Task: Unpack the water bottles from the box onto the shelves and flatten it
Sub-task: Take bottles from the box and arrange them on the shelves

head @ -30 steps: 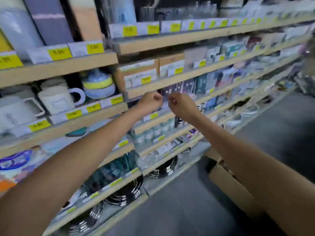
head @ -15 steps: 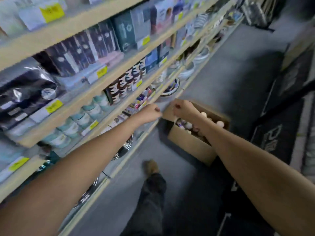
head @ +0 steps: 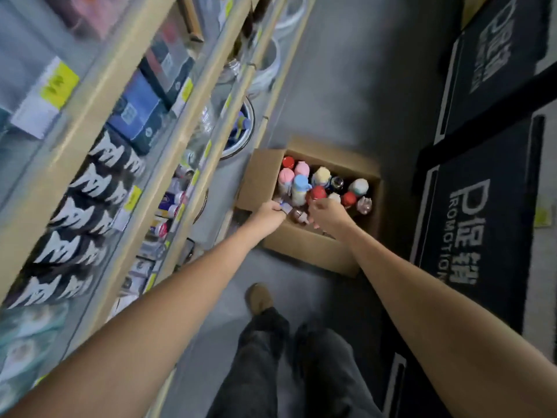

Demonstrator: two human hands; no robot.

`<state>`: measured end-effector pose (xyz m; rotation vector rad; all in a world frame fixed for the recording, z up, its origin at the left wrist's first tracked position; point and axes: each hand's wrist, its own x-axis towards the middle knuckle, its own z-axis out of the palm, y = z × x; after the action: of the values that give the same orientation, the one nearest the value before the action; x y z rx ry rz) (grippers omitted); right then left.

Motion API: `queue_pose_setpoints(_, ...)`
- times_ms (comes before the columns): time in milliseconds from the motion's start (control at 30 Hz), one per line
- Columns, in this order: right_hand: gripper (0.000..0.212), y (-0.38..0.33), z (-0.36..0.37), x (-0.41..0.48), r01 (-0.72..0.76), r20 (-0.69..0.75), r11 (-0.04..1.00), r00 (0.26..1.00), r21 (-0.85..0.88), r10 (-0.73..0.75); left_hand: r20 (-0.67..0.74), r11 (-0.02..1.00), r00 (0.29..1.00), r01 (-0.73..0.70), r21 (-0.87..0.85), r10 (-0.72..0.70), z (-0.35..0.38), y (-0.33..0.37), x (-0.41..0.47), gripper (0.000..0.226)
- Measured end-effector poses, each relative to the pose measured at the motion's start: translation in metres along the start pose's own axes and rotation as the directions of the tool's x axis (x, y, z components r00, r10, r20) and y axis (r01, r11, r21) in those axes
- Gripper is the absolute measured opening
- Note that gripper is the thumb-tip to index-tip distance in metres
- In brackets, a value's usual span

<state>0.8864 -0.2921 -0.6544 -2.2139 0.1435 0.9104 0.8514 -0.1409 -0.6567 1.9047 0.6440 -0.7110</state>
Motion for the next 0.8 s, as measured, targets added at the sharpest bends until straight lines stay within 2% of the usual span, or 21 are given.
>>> queue_pose_setpoints(100, 0.021, 0.035, -0.001, 0.057, -0.097, 0.015, 0.995, 0.995, 0.011, 0.097, 0.085, 0.996, 0.992, 0.090, -0.011, -0.089, 0.030, -0.005, 0.064, 0.013)
queue_pose_setpoints(200, 0.016, 0.066, 0.004, 0.101, -0.142, 0.058, 0.990, 0.988, 0.019, 0.141, 0.092, 0.983, 0.981, 0.178, -0.053, -0.173, 0.054, -0.011, 0.107, 0.039)
queue_pose_setpoints(367, 0.015, 0.137, 0.028, 0.198, -0.221, 0.109, 0.974, 0.971, 0.058, 0.214, 0.089, 0.946, 0.960, 0.278, -0.166, -0.266, 0.112, -0.036, 0.209, 0.044)
queue_pose_setpoints(533, 0.023, 0.210, 0.062, 0.292, -0.278, 0.114, 0.959, 0.956, 0.059, 0.270, 0.102, 0.851, 0.913, 0.405, -0.334, -0.395, 0.176, -0.072, 0.306, 0.048)
queue_pose_setpoints(667, 0.026, 0.262, 0.101, 0.368, -0.277, 0.082, 0.960, 0.959, 0.049, 0.272, 0.045, 0.821, 0.900, 0.414, -0.393, -0.433, 0.212, -0.112, 0.388, 0.051)
queue_pose_setpoints(800, 0.028, 0.300, 0.147, 0.430, -0.292, 0.075, 0.948, 0.956, 0.128, 0.285, 0.133, 0.715, 0.846, 0.512, -0.476, -0.517, 0.240, -0.165, 0.457, 0.043)
